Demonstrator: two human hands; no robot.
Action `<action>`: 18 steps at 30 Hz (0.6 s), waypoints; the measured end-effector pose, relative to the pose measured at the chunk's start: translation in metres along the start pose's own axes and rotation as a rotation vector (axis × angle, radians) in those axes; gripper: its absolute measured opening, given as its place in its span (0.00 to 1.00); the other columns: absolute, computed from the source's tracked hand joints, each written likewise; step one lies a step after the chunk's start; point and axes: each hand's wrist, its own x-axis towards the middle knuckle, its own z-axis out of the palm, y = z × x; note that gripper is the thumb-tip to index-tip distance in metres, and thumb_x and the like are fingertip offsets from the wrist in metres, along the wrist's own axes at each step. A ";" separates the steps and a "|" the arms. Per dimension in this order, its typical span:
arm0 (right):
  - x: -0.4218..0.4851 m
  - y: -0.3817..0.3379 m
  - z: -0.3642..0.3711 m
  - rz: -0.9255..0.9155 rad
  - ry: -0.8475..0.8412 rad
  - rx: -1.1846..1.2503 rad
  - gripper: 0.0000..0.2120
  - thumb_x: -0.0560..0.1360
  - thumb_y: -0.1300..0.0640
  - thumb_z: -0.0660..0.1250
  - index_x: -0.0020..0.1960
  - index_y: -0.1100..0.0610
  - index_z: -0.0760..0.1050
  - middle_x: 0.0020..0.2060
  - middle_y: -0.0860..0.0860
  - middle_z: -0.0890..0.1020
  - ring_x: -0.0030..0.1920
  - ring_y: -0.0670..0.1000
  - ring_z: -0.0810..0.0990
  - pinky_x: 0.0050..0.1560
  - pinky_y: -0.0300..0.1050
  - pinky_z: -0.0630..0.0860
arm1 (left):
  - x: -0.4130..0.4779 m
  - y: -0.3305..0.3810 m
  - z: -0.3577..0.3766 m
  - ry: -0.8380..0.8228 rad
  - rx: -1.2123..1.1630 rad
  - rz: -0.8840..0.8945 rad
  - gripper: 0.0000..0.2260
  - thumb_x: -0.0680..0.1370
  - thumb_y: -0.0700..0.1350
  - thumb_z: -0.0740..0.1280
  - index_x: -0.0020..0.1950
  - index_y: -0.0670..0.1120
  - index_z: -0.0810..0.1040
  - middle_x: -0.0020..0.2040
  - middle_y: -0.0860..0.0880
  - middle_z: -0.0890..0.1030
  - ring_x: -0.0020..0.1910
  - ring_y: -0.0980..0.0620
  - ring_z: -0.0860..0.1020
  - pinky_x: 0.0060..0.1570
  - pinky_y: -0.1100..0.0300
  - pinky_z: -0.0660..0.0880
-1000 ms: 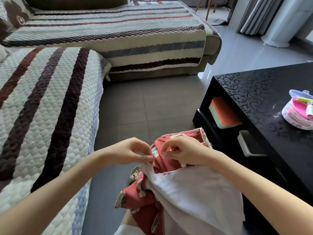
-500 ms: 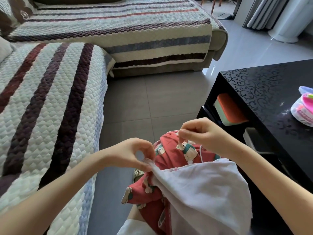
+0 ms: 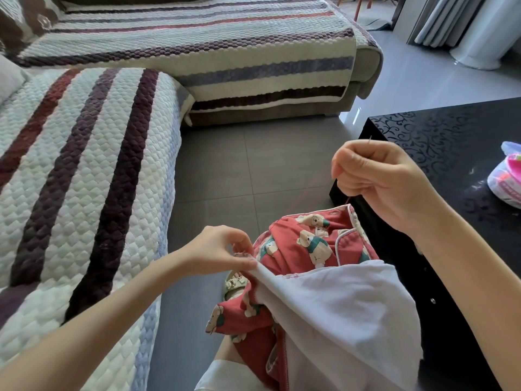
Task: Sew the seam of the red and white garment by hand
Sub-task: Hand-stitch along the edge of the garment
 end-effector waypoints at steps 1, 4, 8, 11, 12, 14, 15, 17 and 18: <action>0.001 -0.001 -0.001 -0.002 0.002 0.015 0.11 0.70 0.52 0.66 0.33 0.56 0.79 0.22 0.46 0.64 0.25 0.46 0.58 0.27 0.36 0.57 | 0.000 0.001 0.000 -0.020 0.000 -0.019 0.16 0.60 0.68 0.64 0.40 0.60 0.79 0.40 0.60 0.81 0.46 0.63 0.77 0.50 0.65 0.72; 0.002 -0.003 -0.005 -0.006 0.003 0.028 0.11 0.71 0.53 0.66 0.33 0.56 0.79 0.22 0.46 0.64 0.25 0.45 0.58 0.27 0.37 0.57 | 0.001 -0.001 0.000 -0.045 -0.054 -0.035 0.13 0.61 0.64 0.66 0.39 0.60 0.79 0.44 0.58 0.82 0.47 0.60 0.79 0.54 0.57 0.75; 0.008 0.001 -0.008 -0.009 0.037 0.056 0.12 0.75 0.55 0.64 0.34 0.56 0.79 0.22 0.45 0.64 0.25 0.45 0.58 0.27 0.37 0.55 | -0.004 0.004 0.001 -0.028 -0.254 0.028 0.04 0.65 0.54 0.73 0.35 0.58 0.80 0.40 0.52 0.82 0.43 0.55 0.80 0.57 0.51 0.76; 0.016 0.005 -0.012 -0.008 0.097 0.076 0.16 0.79 0.57 0.61 0.34 0.56 0.79 0.23 0.46 0.64 0.25 0.44 0.58 0.26 0.35 0.58 | -0.009 0.019 -0.001 -0.055 -0.559 0.028 0.05 0.66 0.44 0.75 0.35 0.50 0.80 0.33 0.50 0.77 0.36 0.55 0.76 0.39 0.61 0.75; 0.019 0.005 -0.014 -0.008 0.117 0.091 0.17 0.79 0.58 0.60 0.35 0.56 0.79 0.23 0.45 0.64 0.24 0.44 0.58 0.26 0.34 0.59 | -0.010 0.025 -0.002 -0.070 -0.625 0.021 0.05 0.66 0.41 0.75 0.34 0.49 0.80 0.30 0.51 0.75 0.31 0.57 0.74 0.33 0.65 0.71; 0.026 0.005 -0.016 -0.011 0.157 0.133 0.18 0.80 0.58 0.59 0.35 0.56 0.79 0.22 0.45 0.63 0.24 0.44 0.58 0.25 0.34 0.59 | -0.013 0.037 -0.002 -0.087 -0.710 0.005 0.05 0.66 0.39 0.74 0.33 0.47 0.81 0.27 0.53 0.74 0.26 0.59 0.70 0.28 0.69 0.67; 0.029 0.004 -0.018 -0.016 0.178 0.152 0.19 0.81 0.58 0.58 0.34 0.55 0.79 0.21 0.44 0.63 0.24 0.44 0.58 0.25 0.35 0.58 | -0.013 0.041 -0.002 -0.095 -0.735 -0.003 0.05 0.67 0.40 0.75 0.33 0.47 0.81 0.27 0.53 0.73 0.26 0.59 0.69 0.27 0.69 0.66; 0.035 0.002 -0.022 -0.027 0.212 0.188 0.20 0.81 0.59 0.57 0.34 0.55 0.79 0.21 0.44 0.62 0.24 0.44 0.58 0.25 0.36 0.57 | -0.016 0.049 0.000 -0.117 -0.746 -0.018 0.04 0.67 0.40 0.76 0.34 0.47 0.83 0.26 0.52 0.72 0.25 0.59 0.68 0.26 0.68 0.65; 0.038 0.000 -0.024 -0.028 0.227 0.208 0.21 0.81 0.59 0.56 0.34 0.54 0.79 0.21 0.44 0.62 0.23 0.44 0.58 0.25 0.36 0.56 | -0.017 0.053 0.001 -0.129 -0.756 -0.025 0.04 0.67 0.41 0.77 0.34 0.48 0.83 0.26 0.52 0.72 0.25 0.59 0.68 0.25 0.67 0.66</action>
